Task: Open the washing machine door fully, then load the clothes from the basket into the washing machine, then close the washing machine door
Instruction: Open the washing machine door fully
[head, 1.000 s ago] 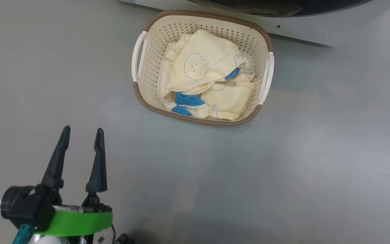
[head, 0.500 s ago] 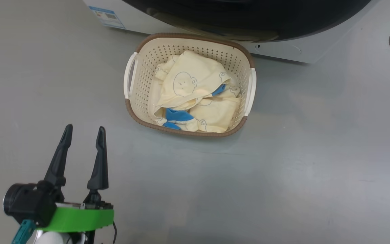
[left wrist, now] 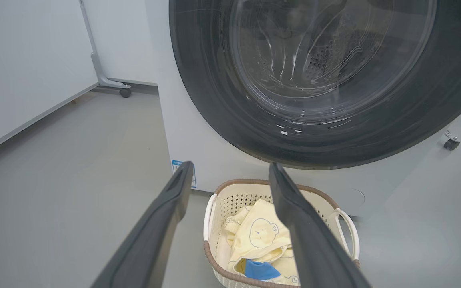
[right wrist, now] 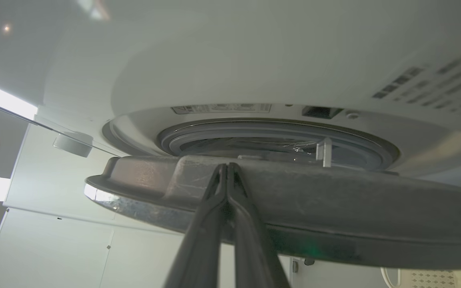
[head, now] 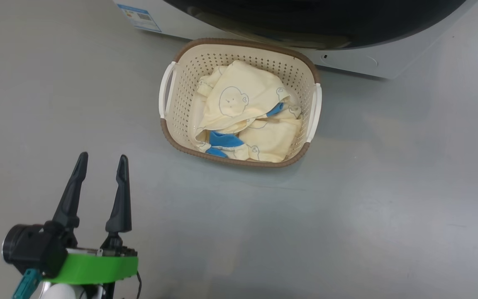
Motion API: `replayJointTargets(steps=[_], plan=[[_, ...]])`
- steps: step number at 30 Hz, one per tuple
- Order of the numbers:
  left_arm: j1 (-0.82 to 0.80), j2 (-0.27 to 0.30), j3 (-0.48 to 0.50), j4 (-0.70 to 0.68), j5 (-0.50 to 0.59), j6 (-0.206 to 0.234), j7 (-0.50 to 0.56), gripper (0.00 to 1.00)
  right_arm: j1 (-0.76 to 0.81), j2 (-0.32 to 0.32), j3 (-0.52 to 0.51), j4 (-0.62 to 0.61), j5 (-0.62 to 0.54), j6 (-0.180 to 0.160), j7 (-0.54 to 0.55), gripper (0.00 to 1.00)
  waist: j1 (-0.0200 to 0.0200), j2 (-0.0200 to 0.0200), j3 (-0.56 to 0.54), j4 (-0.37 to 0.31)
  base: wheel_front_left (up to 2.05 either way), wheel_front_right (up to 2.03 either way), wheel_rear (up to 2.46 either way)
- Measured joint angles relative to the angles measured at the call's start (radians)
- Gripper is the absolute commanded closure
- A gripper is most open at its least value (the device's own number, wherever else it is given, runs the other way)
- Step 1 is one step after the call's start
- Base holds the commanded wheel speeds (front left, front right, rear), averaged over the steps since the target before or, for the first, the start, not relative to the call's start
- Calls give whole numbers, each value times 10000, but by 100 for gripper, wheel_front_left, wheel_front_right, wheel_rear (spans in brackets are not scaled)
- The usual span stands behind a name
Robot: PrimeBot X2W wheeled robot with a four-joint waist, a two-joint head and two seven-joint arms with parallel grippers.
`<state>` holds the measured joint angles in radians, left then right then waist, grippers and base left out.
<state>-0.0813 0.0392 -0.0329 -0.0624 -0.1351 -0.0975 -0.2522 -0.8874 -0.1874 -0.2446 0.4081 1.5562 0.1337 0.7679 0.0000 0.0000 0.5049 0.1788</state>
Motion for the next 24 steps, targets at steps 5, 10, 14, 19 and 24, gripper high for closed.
replayJointTargets(steps=[5,10,14,19,24], plan=[[2,0,8,0,0,-75,0,0,4,-4,-2,10,13,0,-25,100,0,0,-70,77,0,0,0],[3,0,12,0,0,-75,0,0,11,-10,2,13,13,0,-25,100,0,0,-97,106,0,0,0],[3,0,12,-4,0,-75,0,0,8,-21,10,8,13,0,-25,100,0,0,-44,114,0,0,0],[3,0,17,-6,0,-75,0,0,8,-21,52,-15,15,0,-27,100,0,0,-14,122,0,0,0],[2,0,17,-6,0,-75,0,0,8,-21,140,-73,15,0,-153,100,0,0,-13,137,0,0,0]])
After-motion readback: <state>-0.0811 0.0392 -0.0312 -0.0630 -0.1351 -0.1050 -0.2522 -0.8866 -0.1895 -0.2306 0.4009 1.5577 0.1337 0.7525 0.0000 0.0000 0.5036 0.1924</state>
